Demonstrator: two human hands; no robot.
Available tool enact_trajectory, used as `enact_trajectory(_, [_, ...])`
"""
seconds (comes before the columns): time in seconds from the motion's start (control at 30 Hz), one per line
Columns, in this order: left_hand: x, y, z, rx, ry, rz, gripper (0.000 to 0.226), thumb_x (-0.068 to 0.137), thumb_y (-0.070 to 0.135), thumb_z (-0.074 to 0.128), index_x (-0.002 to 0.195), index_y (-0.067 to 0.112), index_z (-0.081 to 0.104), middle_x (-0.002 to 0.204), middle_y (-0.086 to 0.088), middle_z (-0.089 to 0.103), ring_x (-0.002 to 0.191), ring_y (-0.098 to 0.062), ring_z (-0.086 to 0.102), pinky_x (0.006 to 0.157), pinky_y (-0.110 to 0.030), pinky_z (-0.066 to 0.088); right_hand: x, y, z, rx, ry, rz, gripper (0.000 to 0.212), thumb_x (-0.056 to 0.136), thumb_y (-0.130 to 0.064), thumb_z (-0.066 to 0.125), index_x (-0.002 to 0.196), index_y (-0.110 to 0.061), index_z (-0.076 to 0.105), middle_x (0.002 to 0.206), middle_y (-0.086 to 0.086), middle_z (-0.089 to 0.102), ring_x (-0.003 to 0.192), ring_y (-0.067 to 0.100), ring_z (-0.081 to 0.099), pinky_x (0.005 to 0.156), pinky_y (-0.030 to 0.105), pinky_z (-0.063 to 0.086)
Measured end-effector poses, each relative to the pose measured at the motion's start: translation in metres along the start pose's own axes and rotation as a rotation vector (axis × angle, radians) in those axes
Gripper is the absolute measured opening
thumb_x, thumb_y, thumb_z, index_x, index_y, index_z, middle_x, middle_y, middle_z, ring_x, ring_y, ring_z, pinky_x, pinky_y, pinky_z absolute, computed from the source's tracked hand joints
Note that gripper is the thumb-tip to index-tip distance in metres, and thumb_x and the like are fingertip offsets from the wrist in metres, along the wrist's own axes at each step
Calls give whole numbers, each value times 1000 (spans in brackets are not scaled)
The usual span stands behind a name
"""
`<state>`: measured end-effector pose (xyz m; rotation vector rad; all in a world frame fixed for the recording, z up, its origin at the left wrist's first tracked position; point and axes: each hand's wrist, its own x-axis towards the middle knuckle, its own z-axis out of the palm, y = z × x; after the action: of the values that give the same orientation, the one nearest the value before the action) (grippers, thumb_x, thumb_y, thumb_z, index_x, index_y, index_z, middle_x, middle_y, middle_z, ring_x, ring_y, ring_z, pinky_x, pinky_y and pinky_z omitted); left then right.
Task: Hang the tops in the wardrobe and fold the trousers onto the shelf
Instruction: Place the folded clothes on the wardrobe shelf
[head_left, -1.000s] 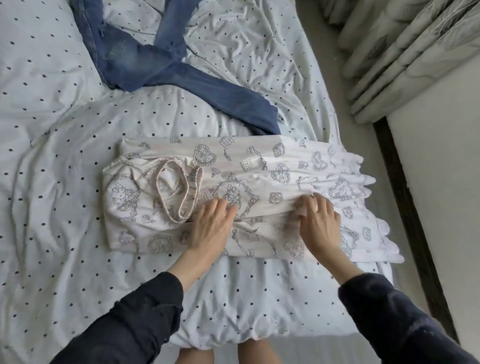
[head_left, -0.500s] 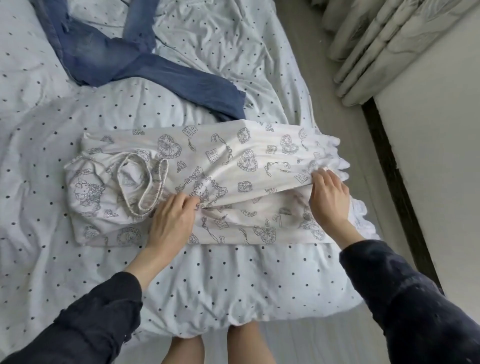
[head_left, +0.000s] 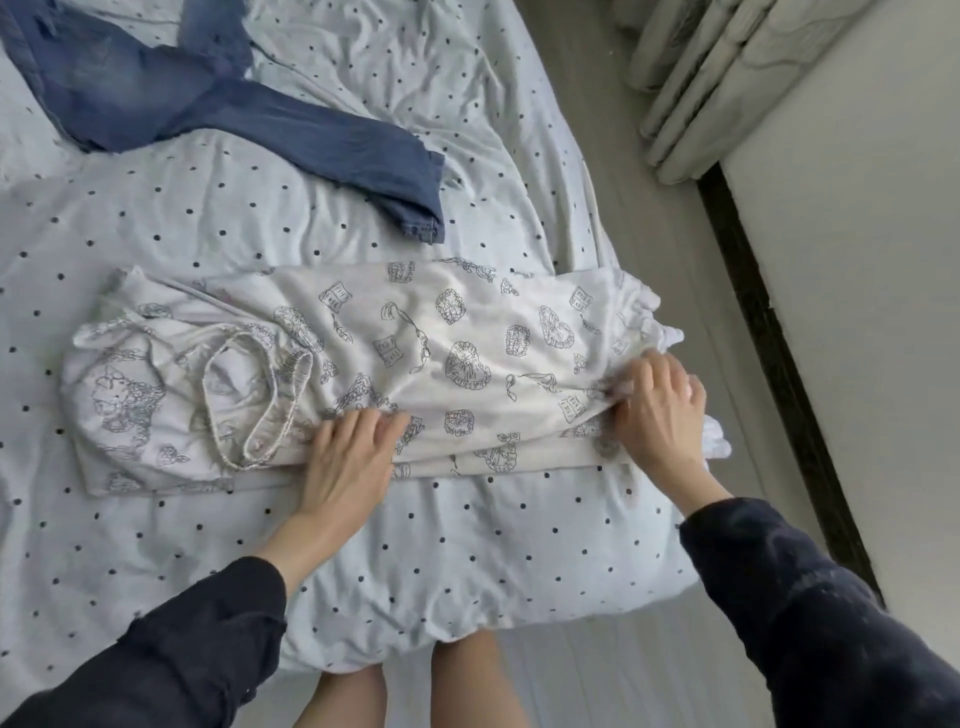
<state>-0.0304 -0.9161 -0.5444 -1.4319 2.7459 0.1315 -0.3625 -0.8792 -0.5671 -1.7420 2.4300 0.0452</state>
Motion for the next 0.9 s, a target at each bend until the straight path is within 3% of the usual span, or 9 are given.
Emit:
enact_trajectory(0.1, [12, 13, 7, 5, 54, 57, 76, 57, 1, 72, 126, 20, 45, 86, -9, 53, 78, -27, 46, 65, -38, 40, 22, 6, 5, -32, 36, -20, 35, 80, -15, 53, 113, -4, 52, 127, 20, 52, 114, 39, 53, 88, 57, 42])
enact_trajectory(0.2, [20, 28, 8, -6, 76, 88, 72, 69, -4, 50, 135, 25, 38, 90, -9, 56, 79, -28, 51, 67, -38, 37, 32, 22, -3, -43, 167, -10, 26, 82, -5, 45, 103, -4, 61, 120, 18, 59, 111, 37, 56, 84, 49, 43])
enact_trajectory(0.33, [34, 49, 2, -28, 98, 97, 81, 59, -9, 62, 133, 19, 41, 86, -9, 54, 77, -26, 45, 62, -37, 37, 28, 44, -25, 0, 333, -53, 21, 79, 5, 56, 99, -2, 62, 120, 14, 62, 114, 37, 55, 91, 51, 40])
enact_trajectory(0.47, [49, 66, -2, -88, 136, 156, 67, 70, -4, 33, 132, 19, 42, 82, -8, 50, 76, -25, 42, 62, -36, 35, 25, 56, -56, 17, 544, -42, 22, 77, 3, 51, 91, -9, 63, 114, 8, 65, 114, 31, 55, 96, 48, 34])
enact_trajectory(0.53, [51, 75, 1, -98, 125, 209, 69, 67, -5, 33, 131, 18, 44, 83, -6, 45, 78, -24, 40, 64, -35, 28, 12, 67, -57, -25, 589, -7, 20, 74, 6, 54, 84, -9, 63, 111, 7, 65, 114, 29, 53, 95, 48, 36])
enact_trajectory(0.63, [41, 87, 9, -127, 81, 238, 70, 59, -9, 50, 124, 18, 50, 80, -5, 45, 74, -25, 45, 62, -36, 32, -19, 73, -41, 42, 245, 82, 22, 73, 10, 53, 81, -4, 67, 112, 12, 64, 117, 34, 50, 93, 51, 36])
enact_trajectory(0.7, [31, 89, 12, -151, 34, 252, 64, 57, -6, 63, 117, 17, 56, 81, -4, 49, 73, -26, 52, 61, -36, 40, -35, 69, -33, 232, -56, 297, 26, 83, 3, 47, 97, -5, 67, 116, 12, 63, 115, 34, 50, 93, 47, 38])
enact_trajectory(0.8, [29, 84, 12, -205, -19, 305, 57, 60, 8, 67, 113, 19, 50, 85, -4, 54, 75, -26, 57, 64, -36, 46, -26, 56, -35, 694, -95, 842, 28, 93, -23, 38, 98, -8, 60, 104, 13, 65, 94, 31, 60, 81, 40, 49])
enact_trajectory(0.9, [35, 77, 8, -228, -39, 346, 40, 71, 16, 42, 110, 21, 49, 85, -3, 56, 76, -25, 57, 68, -36, 41, 1, 51, -37, 1219, -177, 1191, 36, 95, -37, 45, 87, -3, 54, 74, 10, 64, 55, 19, 58, 49, 24, 47])
